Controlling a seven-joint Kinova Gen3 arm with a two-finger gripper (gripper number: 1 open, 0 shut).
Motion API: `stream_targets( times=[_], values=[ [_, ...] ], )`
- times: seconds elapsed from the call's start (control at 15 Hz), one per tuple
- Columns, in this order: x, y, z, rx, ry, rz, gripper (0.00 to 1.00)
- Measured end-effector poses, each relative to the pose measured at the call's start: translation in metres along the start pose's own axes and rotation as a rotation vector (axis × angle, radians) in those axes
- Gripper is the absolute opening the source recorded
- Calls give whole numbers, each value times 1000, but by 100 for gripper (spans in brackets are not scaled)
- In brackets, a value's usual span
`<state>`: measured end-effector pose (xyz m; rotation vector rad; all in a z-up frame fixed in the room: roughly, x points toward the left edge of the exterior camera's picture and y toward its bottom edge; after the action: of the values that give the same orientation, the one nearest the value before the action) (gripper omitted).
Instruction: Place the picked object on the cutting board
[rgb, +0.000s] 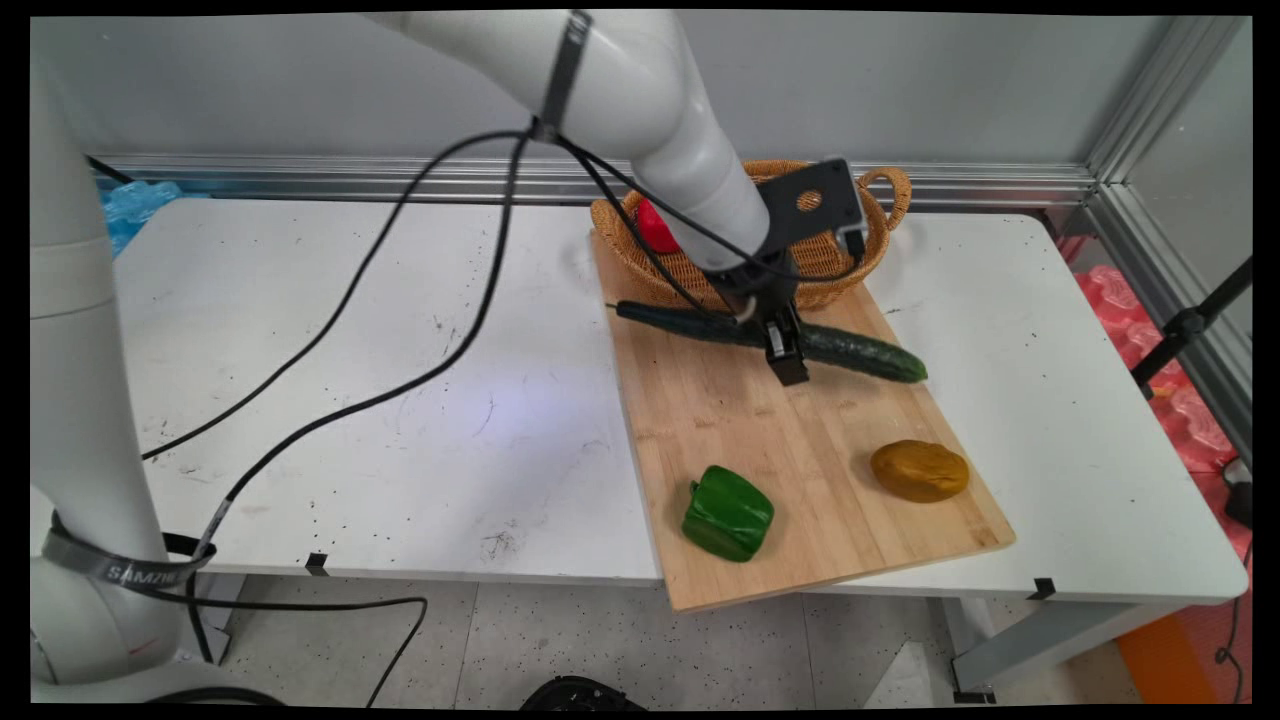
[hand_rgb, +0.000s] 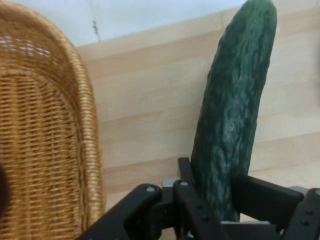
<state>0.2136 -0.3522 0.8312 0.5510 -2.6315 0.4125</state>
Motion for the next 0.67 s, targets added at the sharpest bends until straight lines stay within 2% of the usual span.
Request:
stream_targets(
  times=[0.33,0.6,0.67],
  values=[
    [-3,-1,36,-29,-16,13,0],
    [-6,-2,47,-39,-17,17,0],
    [-7,-2,50,-43,-17,19,100]
  ],
)
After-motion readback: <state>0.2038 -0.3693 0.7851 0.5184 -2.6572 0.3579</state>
